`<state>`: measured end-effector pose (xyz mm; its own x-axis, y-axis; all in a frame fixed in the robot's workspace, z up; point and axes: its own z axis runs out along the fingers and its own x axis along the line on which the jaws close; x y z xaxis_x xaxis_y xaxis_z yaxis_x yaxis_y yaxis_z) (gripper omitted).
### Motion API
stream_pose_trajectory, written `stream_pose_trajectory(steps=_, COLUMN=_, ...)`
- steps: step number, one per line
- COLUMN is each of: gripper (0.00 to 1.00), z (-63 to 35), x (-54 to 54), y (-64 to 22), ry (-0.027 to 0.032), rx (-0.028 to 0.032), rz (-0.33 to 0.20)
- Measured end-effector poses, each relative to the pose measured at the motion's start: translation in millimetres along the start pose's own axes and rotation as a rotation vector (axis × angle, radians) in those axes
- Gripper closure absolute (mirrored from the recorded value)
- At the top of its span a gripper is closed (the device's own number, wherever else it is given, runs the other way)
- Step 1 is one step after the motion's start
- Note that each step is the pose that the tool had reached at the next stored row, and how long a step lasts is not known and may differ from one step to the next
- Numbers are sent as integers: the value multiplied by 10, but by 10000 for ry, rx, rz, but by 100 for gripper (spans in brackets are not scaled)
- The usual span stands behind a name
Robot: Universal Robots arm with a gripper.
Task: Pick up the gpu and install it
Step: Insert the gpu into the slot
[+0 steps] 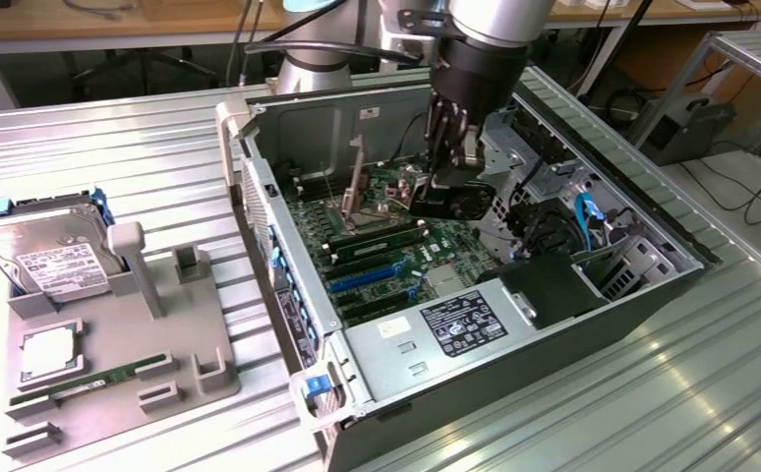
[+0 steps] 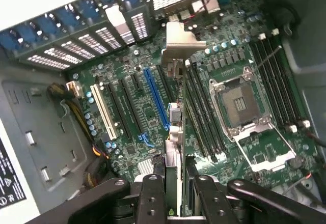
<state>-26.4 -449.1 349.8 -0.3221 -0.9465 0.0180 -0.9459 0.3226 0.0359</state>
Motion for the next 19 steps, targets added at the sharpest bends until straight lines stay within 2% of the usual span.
stream_pose_trajectory(steps=3, gripper=74, z=31, x=-1, y=-1, ry=21, rx=11, rz=-594)
stream_pose_trajectory(steps=8, gripper=74, z=98, x=-2, y=-4, ry=67, rx=34, rz=-1868)
stream_pose_trajectory(steps=14, gripper=74, z=150, x=-3, y=-5, ry=110, rx=55, rz=-3033)
stream_pose_trajectory(steps=15, gripper=74, z=180, x=-17, y=0, ry=103, rx=66, rz=-3245)
stream_pose_trajectory(steps=17, gripper=74, z=204, x=-28, y=34, ry=93, rx=67, rz=-3244)
stream_pose_trajectory(steps=19, gripper=74, z=243, x=-26, y=111, ry=91, rx=71, rz=-3244)
